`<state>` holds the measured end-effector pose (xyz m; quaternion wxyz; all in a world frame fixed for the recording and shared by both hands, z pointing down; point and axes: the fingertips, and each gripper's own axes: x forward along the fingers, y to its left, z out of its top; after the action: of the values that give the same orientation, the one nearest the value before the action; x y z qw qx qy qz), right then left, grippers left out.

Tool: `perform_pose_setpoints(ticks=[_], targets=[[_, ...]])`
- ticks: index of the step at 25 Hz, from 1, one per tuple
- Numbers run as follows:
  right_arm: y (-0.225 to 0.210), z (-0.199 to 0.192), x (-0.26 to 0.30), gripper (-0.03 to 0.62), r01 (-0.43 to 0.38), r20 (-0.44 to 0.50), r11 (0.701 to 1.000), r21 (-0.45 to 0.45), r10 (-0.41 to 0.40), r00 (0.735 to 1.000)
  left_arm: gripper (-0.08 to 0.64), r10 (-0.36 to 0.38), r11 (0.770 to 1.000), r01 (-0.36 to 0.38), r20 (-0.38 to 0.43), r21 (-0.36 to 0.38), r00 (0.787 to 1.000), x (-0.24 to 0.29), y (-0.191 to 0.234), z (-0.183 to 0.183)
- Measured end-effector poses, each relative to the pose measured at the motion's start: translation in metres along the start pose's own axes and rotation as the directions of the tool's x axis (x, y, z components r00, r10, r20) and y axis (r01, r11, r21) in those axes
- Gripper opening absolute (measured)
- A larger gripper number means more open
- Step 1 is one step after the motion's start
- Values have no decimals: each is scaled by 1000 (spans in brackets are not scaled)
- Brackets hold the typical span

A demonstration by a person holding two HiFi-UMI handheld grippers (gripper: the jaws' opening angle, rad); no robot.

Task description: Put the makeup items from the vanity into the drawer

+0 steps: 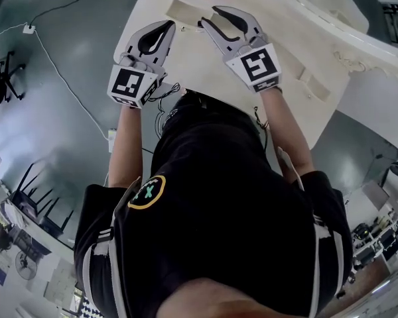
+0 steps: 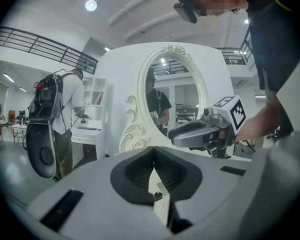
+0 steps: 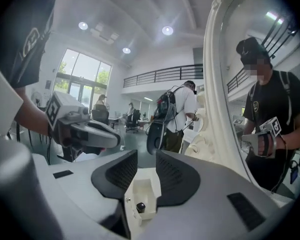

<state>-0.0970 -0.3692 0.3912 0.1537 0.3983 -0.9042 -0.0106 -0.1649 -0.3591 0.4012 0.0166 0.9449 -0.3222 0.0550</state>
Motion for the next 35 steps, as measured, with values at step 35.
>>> perform_pose_setpoints(ticks=[35], targets=[[14,28,-66,20,37,220,998,51,-47,974,21,-114,993,112,38,38,993,15,-50,37]])
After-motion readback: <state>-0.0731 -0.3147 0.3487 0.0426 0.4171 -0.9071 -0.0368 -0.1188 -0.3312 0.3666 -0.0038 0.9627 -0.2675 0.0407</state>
